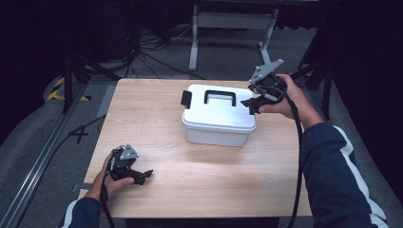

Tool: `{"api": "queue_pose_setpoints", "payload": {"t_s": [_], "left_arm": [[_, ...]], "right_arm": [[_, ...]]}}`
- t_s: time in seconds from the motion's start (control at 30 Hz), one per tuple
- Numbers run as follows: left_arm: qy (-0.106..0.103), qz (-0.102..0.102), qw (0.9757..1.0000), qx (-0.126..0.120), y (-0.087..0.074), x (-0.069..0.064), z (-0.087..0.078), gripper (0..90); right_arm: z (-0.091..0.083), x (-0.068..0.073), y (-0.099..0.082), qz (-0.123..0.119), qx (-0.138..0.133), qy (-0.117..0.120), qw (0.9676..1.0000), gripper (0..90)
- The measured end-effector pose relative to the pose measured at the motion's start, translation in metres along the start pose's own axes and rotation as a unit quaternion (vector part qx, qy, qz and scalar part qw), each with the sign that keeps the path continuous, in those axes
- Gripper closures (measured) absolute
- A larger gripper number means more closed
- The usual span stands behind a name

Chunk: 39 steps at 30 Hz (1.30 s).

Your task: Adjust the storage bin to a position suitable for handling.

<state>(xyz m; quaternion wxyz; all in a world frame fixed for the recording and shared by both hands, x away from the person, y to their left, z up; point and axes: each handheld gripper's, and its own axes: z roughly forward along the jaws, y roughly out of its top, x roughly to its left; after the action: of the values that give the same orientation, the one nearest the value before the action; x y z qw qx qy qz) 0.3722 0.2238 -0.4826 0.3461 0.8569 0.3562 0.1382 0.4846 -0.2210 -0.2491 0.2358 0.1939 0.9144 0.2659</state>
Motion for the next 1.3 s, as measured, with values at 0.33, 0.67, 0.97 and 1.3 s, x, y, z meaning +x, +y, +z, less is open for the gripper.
{"api": "queue_pose_setpoints", "payload": {"t_s": [0.33, 0.67, 0.97, 1.3], "left_arm": [[-0.001, -0.005, 1.0, 0.004, -0.001, -0.001, -0.001, 0.4], [0.001, -0.008, 1.0, 0.002, -0.002, -0.002, -0.002, 0.4], [0.001, -0.005, 1.0, 0.003, -0.002, -0.002, -0.003, 0.4], [-0.001, -0.005, 1.0, 0.005, -0.002, -0.002, -0.003, 0.4]], "right_arm": [[0.032, -0.015, 0.01, 0.004, 0.023, 0.034, 0.9991, 35.4], [0.055, -0.021, 0.018, 0.002, 0.05, 0.056, 0.9972, 34.2], [0.073, -0.024, 0.024, -0.009, 0.09, 0.078, 0.9928, 33.9], [0.086, -0.037, 0.024, 0.011, 0.124, 0.126, 0.9842, 32.6]]}}
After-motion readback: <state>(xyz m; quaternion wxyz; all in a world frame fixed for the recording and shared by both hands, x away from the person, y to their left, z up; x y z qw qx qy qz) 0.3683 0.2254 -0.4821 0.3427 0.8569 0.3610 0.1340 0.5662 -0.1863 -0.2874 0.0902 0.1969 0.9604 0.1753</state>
